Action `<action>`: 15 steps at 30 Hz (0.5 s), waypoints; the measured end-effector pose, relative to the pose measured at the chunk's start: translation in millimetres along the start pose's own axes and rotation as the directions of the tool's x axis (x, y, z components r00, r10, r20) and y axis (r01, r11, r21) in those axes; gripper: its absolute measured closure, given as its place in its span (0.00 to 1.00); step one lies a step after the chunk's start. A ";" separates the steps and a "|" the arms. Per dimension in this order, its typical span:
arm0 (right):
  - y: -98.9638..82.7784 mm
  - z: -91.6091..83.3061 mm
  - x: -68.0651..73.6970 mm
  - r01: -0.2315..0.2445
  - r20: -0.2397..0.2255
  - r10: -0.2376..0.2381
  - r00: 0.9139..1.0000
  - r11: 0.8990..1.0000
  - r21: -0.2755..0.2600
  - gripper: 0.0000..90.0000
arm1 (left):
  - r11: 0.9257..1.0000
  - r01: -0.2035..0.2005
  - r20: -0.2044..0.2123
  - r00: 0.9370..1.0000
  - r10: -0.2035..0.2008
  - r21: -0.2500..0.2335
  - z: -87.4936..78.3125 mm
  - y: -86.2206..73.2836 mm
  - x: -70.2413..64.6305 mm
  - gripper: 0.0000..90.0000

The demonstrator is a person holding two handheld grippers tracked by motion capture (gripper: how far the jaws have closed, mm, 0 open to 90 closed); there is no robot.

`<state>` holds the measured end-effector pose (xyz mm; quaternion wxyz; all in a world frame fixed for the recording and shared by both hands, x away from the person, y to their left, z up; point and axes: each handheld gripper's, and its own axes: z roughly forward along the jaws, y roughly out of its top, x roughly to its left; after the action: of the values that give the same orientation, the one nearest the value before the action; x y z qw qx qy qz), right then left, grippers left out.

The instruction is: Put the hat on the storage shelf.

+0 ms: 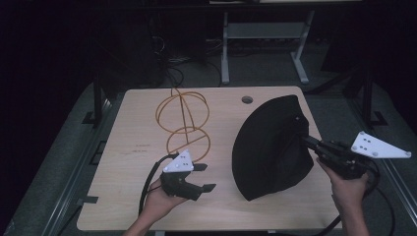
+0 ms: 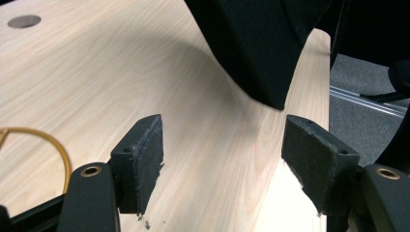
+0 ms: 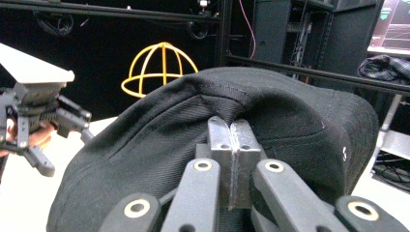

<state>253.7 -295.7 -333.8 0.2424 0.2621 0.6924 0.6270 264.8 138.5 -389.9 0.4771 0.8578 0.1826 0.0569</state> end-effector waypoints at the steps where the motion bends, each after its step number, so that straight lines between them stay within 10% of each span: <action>1: 1.4 1.5 -0.4 -0.005 -0.001 0.005 1.000 1.000 -0.002 1.00 | 1.000 0.003 -0.002 1.000 -0.003 0.003 -1.4 -4.9 0.0 0.33; 15: 25.9 29.7 -4.7 -0.023 -0.021 0.022 1.000 1.000 -0.021 1.00 | 1.000 0.009 -0.013 1.000 -0.009 0.012 -5.2 -29.7 1.6 0.31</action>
<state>278.5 -274.9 -310.8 0.2309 0.2605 0.6851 0.6399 257.2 157.5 -412.1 0.4709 0.8595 0.1898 0.0590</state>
